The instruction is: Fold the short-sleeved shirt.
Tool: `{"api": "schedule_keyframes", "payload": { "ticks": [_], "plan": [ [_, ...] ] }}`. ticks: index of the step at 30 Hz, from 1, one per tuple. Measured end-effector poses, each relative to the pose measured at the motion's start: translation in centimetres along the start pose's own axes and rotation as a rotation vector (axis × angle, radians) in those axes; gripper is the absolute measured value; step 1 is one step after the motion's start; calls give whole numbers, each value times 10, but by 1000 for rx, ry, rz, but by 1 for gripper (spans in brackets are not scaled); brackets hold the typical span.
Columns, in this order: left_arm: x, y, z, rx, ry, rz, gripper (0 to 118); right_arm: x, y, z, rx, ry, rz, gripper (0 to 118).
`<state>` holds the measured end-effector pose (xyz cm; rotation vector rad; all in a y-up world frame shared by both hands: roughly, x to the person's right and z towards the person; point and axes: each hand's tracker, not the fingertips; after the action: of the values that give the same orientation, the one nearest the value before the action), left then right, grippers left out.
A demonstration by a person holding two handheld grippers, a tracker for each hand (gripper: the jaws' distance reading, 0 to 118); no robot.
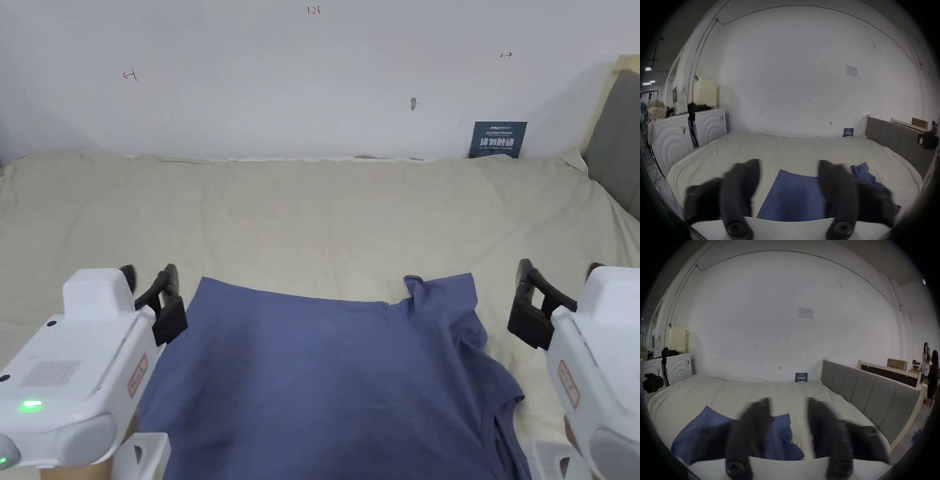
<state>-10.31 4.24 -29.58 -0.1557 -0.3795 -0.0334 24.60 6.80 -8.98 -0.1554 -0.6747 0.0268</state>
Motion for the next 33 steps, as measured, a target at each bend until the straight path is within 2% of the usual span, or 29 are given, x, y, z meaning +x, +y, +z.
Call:
{"api": "schedule_keyframes", "payload": {
  "ticks": [2,3,5,10,17,21,22,23,24,25,26,27,29,32,33],
  "plan": [
    [5,0,-6,1,-19,2,1,-6,0,-5,12,-8,12,3],
    [6,0,-9,-5,-53,3,0,-8,1,-7,17,-31,14,1],
    [7,-1,-20,-14,-62,2,0,-10,4,-14,13,1,8,1],
    [8,6,-70,-87,-73,-28,0,-20,6,-41,7,3,21,1],
    [-16,-10,-220,-448,-179,41,0,-31,0,-95,-39,23,26,1],
    [-27,-35,-303,-597,-160,34,3,-38,-9,-131,-80,19,38,1],
    [-30,-43,-322,-642,-169,28,14,-40,-13,-139,-92,18,38,1],
    [-32,-50,-340,-662,-157,22,35,-41,-16,-148,-103,15,41,1],
    [-33,-58,-353,-689,-157,13,73,-41,-19,-156,-111,11,45,1],
    [-34,-64,-365,-712,-142,-4,96,-41,-23,-165,-121,8,51,1],
    [-35,-73,-379,-720,-103,2,111,-43,-27,-173,-132,7,59,1],
    [-36,-80,-390,-738,-98,16,112,-43,-30,-180,-147,5,67,1],
    [-37,-91,-402,-771,-92,26,102,-42,-37,-193,-173,1,78,1],
    [-37,-108,-419,-793,-55,9,98,-40,-47,-207,-205,-9,82,1],
    [-37,-113,-422,-813,-54,0,93,-38,-50,-211,-219,-10,78,1]
  ]
}}
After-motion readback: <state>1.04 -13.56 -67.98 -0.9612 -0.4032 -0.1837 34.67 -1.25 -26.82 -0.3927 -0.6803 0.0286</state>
